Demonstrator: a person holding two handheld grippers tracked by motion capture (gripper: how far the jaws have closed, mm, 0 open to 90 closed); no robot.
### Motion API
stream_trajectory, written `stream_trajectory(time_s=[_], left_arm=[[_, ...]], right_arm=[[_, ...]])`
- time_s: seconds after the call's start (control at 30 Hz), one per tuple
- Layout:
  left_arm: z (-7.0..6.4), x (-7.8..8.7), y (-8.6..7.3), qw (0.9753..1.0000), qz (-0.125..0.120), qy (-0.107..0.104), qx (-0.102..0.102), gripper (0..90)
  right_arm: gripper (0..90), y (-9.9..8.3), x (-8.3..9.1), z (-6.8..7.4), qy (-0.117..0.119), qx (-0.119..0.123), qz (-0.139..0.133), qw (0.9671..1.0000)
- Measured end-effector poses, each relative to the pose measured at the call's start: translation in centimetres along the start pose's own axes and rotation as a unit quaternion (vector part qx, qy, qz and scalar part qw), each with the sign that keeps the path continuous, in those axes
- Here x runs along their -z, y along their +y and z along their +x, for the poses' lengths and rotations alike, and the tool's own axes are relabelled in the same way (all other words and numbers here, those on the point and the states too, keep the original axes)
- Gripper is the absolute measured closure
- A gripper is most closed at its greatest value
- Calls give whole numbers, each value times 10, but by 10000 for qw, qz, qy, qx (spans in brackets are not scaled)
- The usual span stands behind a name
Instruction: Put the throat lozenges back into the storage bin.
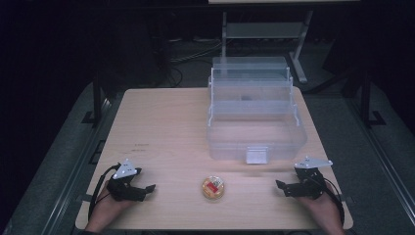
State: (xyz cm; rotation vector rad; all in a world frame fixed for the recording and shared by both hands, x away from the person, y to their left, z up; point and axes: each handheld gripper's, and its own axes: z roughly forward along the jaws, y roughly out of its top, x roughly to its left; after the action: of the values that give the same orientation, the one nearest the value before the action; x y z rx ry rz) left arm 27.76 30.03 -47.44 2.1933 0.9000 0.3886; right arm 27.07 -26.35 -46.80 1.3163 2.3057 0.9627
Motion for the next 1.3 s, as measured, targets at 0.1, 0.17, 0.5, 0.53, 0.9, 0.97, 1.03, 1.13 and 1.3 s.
stream_trajectory(time_s=[0.1, 0.17, 0.5, 0.53, 0.9, 0.97, 1.03, 1.13, 1.3], left_arm=[[0, 0, 0, 10000, 1, 0, -1, 125], [0, 0, 0, 10000, 0, -1, 0, 125], [0, 0, 0, 10000, 2, 0, -2, 125], [0, 0, 0, 10000, 1, -1, -2, 125], [0, 0, 0, 10000, -1, -1, 0, 125], [0, 0, 0, 10000, 0, -1, -2, 125], [0, 0, 0, 10000, 2, -1, -3, 125], [0, 0, 0, 10000, 3, -1, -3, 125], [0, 0, 0, 10000, 3, 0, -3, 125]], right_arm=[[99, 4, -1, 2, 94, 41, 15, 9999], [107, 6, -2, 4, 151, 55, 26, 9999], [65, 14, -6, 16, 451, 244, 138, 9986], [48, 15, -6, 18, 457, 281, 174, 9984], [13, 22, -5, 30, 684, 448, 310, 9962], [14, 24, -4, 33, 708, 495, 325, 9957], [14, 26, -4, 35, 754, 525, 365, 9951], [14, 28, -4, 39, 837, 577, 394, 9940], [18, 31, -2, 43, 896, 632, 378, 9933]])
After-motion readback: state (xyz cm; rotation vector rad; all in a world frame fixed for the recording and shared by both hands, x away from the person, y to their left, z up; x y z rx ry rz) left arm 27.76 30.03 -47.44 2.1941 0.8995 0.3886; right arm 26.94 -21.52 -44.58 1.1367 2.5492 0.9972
